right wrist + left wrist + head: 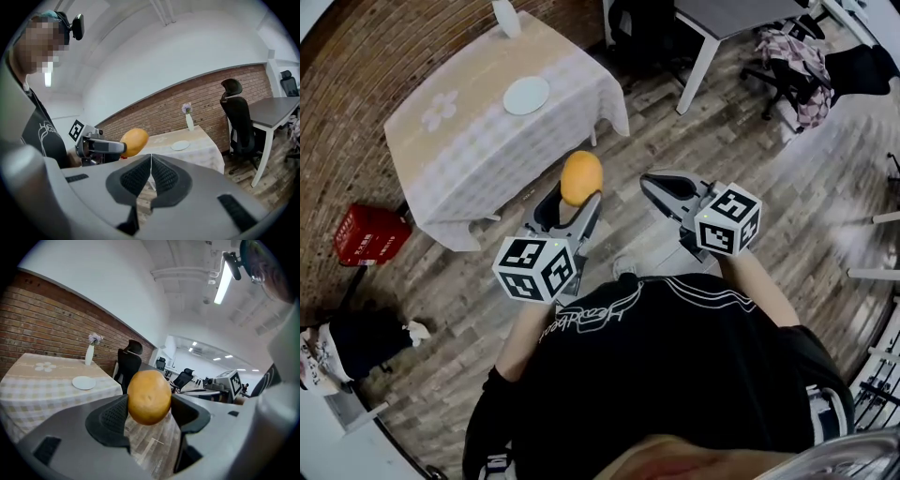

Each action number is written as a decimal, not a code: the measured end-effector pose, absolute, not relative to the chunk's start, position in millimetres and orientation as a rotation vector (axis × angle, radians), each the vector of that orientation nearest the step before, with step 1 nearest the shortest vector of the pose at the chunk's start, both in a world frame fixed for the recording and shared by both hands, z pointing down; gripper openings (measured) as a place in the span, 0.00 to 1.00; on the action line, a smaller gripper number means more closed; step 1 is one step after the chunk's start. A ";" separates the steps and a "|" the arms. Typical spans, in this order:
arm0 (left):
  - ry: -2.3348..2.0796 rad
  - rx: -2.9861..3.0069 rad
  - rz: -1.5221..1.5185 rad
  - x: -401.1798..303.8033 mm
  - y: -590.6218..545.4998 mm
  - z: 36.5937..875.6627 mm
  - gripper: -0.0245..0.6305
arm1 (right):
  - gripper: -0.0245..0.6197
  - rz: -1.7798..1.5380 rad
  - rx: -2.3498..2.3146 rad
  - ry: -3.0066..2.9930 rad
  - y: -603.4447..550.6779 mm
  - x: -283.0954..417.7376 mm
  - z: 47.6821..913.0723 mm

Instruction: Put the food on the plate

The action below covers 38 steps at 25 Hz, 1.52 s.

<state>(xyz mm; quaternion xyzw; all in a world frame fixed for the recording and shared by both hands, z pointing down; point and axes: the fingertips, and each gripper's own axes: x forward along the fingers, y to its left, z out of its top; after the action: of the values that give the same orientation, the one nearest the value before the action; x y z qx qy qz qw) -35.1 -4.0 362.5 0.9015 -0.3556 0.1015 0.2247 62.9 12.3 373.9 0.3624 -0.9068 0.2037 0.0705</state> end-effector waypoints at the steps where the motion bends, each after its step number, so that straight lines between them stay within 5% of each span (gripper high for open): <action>1: -0.989 2.475 0.273 -38.2 -18.2 363.8 0.47 | 0.03 0.625 1.075 -2.727 -1.0 60.0 374.6; 38: -1.339 2.223 0.322 -86.9 -308.5 408.3 0.47 | 0.03 0.897 0.636 -2.904 -317.2 16.4 409.0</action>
<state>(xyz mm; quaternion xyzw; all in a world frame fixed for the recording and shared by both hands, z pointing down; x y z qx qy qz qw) -86.9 -308.5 408.3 0.8208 -0.4943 0.1188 0.2603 16.4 -317.2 409.0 0.2047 -0.9350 0.2889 0.0184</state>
